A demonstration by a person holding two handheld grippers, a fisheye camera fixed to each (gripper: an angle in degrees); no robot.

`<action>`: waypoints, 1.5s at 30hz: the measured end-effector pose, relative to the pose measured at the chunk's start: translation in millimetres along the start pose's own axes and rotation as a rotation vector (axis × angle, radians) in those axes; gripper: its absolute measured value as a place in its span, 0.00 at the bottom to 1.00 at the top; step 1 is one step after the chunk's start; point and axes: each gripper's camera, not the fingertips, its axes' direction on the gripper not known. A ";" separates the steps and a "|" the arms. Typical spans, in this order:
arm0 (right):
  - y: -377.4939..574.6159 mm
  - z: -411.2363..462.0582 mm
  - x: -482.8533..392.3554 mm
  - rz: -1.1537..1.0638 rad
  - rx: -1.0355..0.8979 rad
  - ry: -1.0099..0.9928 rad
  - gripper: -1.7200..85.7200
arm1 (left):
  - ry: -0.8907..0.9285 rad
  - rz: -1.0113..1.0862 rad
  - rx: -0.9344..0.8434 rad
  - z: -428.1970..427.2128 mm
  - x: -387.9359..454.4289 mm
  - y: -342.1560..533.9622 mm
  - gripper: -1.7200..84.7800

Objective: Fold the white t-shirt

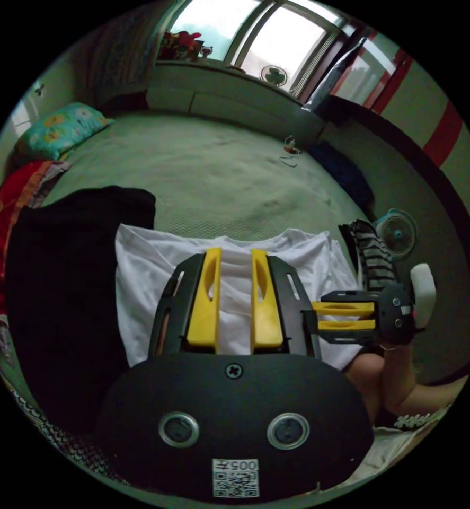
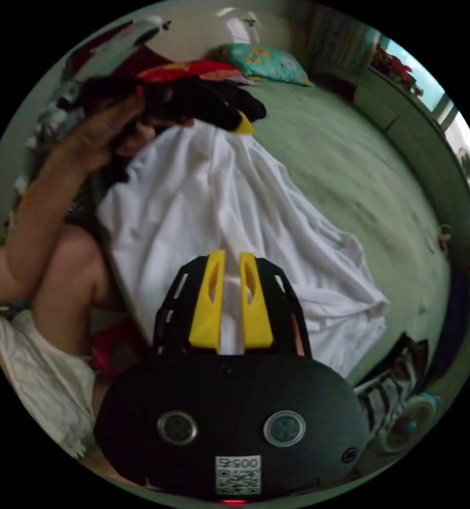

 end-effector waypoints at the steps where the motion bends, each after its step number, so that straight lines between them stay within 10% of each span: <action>1: -8.0 9.8 0.1 0.033 -0.041 0.065 0.02 | -0.015 0.013 -0.019 7.5 -1.5 -4.8 0.12; 7: -38.7 17.8 40.6 0.330 0.045 0.299 0.02 | 0.075 -0.013 -0.057 29.0 -11.8 -21.0 0.12; 11: -29.3 5.0 15.1 0.042 0.154 -0.001 0.08 | -0.018 0.014 -0.067 35.5 -9.1 -27.3 0.13; 18: -31.0 51.3 -23.3 -0.121 -0.081 0.164 0.06 | 0.104 -0.053 -0.050 49.2 -14.8 -39.8 0.13; 34: 11.8 48.0 139.3 0.608 0.234 -0.088 0.09 | -0.024 0.120 -0.264 129.4 26.0 -71.7 0.13; 45: 42.9 33.2 168.9 0.603 0.239 -0.002 0.03 | -0.264 -0.017 0.089 107.8 21.9 -86.3 0.12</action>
